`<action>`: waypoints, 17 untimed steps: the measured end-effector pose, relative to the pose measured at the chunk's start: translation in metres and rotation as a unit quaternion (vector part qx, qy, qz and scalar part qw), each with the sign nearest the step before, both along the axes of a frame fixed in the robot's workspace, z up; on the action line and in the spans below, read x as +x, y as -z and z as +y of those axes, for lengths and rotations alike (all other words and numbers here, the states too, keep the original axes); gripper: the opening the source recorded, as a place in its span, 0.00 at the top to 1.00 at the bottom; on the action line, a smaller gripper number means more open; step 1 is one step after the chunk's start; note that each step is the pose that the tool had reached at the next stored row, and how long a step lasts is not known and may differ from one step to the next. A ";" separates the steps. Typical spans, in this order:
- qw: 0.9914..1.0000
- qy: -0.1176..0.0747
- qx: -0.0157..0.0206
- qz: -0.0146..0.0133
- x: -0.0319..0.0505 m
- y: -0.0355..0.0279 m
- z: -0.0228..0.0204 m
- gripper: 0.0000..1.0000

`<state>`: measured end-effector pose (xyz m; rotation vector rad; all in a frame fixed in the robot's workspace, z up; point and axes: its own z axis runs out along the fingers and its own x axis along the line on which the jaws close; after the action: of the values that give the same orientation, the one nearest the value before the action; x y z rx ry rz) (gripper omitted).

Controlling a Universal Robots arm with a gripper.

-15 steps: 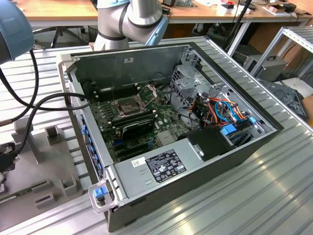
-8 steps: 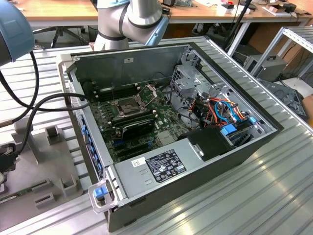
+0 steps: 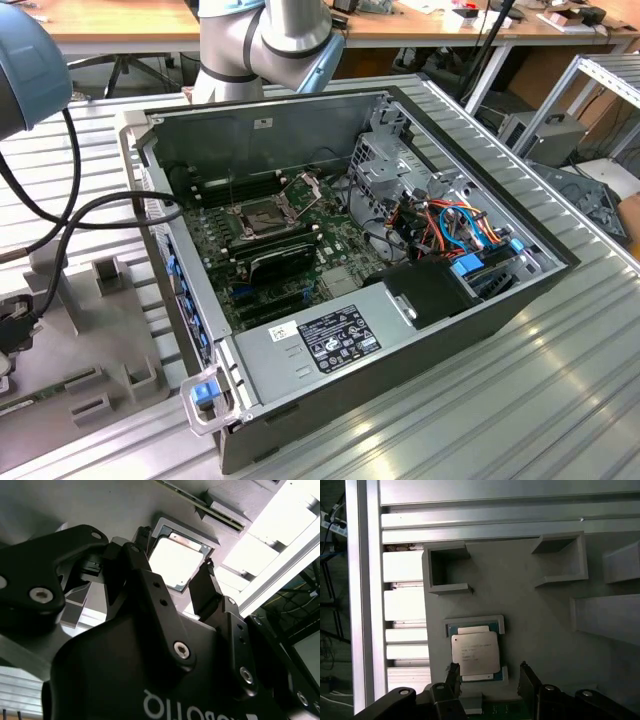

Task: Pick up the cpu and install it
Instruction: 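Pick up the cpu and move it towards the insertion slot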

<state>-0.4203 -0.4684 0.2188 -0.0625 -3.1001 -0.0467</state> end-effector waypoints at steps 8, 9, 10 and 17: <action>1.000 0.000 0.000 0.000 -0.0041 0.0040 0.0005 0.40; 1.000 0.000 0.000 0.000 -0.0048 0.0043 0.0012 0.40; 1.000 0.000 0.000 0.000 -0.0048 0.0045 0.0022 0.40; 1.000 -0.004 0.000 0.000 -0.0048 0.0065 0.0070 0.40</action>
<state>-0.4251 -0.4615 0.2123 -0.0513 -3.1001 -0.0464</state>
